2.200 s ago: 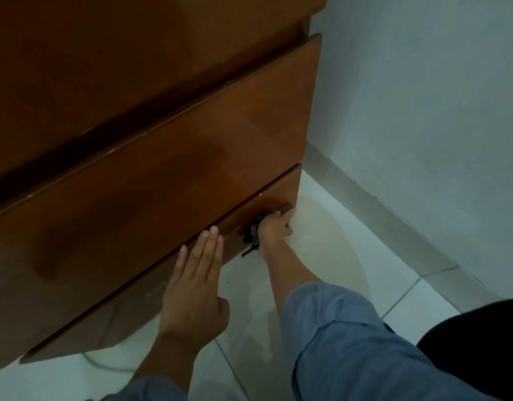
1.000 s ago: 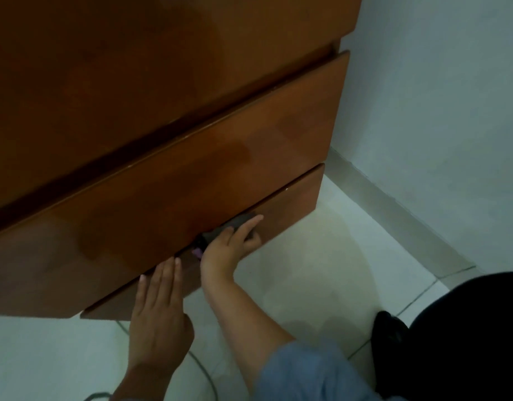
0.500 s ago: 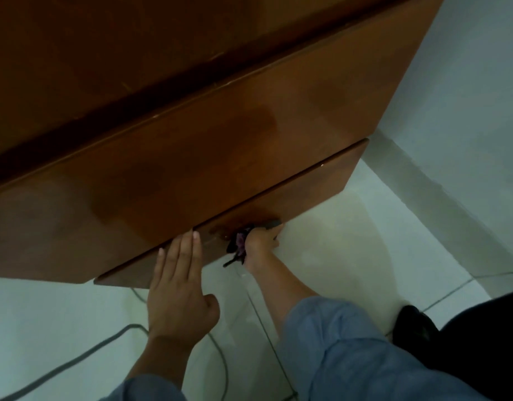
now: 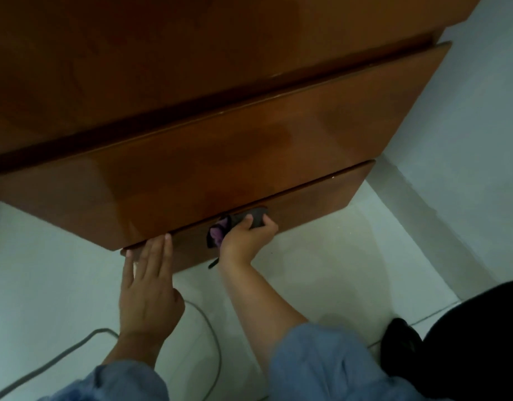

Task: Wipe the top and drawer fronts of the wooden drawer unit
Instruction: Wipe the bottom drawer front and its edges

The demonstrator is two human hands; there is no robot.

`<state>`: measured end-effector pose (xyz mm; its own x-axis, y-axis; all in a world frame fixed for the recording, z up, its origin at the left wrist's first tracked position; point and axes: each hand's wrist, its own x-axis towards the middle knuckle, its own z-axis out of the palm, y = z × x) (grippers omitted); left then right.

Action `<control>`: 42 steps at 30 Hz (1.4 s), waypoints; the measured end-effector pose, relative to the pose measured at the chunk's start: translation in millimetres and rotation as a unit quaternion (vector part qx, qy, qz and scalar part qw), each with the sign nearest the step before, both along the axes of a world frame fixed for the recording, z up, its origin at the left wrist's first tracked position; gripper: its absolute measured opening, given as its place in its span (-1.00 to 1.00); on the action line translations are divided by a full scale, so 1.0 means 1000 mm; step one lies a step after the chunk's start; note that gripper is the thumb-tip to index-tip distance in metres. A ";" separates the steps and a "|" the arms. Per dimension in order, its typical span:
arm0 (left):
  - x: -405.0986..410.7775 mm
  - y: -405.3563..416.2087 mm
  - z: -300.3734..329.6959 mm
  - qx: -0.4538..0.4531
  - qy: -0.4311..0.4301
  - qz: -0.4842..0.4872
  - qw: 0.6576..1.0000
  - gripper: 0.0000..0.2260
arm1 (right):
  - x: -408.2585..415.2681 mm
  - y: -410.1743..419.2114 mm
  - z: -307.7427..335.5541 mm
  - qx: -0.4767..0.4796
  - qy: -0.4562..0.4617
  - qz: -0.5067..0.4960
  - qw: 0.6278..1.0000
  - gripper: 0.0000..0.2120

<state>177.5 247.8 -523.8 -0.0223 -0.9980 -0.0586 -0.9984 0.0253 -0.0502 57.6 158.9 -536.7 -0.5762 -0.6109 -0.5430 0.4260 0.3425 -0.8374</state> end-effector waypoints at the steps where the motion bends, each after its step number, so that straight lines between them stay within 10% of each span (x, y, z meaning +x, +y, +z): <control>1: 0.001 0.001 -0.001 0.001 0.008 0.006 1.000 -0.14 | 0.002 -0.005 0.001 0.007 -0.007 -0.013 1.000 -0.77; 11: 0.012 0.001 -0.016 -0.024 0.104 0.012 0.994 -0.10 | 0.004 -0.014 -0.072 0.089 -0.126 -0.067 0.986 -0.86; 20: 0.030 0.003 -0.010 -0.021 0.102 -0.030 0.994 -0.16 | 0.042 0.012 -0.053 0.195 -0.335 0.119 0.914 -0.58; 24: 0.040 0.016 -0.010 -0.043 0.108 0.027 0.993 -0.20 | 0.040 0.033 -0.034 0.143 -0.240 0.093 0.956 -0.71; 29: 0.028 0.019 -0.012 -0.091 0.318 0.153 0.931 -0.19 | 0.004 0.042 -0.026 -0.073 0.109 0.114 0.985 -0.55; 35: 0.008 -0.002 -0.012 -0.231 0.550 0.278 0.753 -0.48 | -0.051 0.019 -0.065 -0.276 0.679 0.258 0.630 -0.56; 38: 0.010 -0.008 -0.019 -0.278 0.586 0.369 0.665 -0.54 | -0.049 -0.004 -0.074 -0.371 0.774 0.258 0.443 -0.63; 42: 0.018 -0.015 -0.024 -0.302 0.576 0.412 0.638 -0.60 | -0.025 -0.017 -0.084 -0.453 0.801 0.304 0.246 -0.65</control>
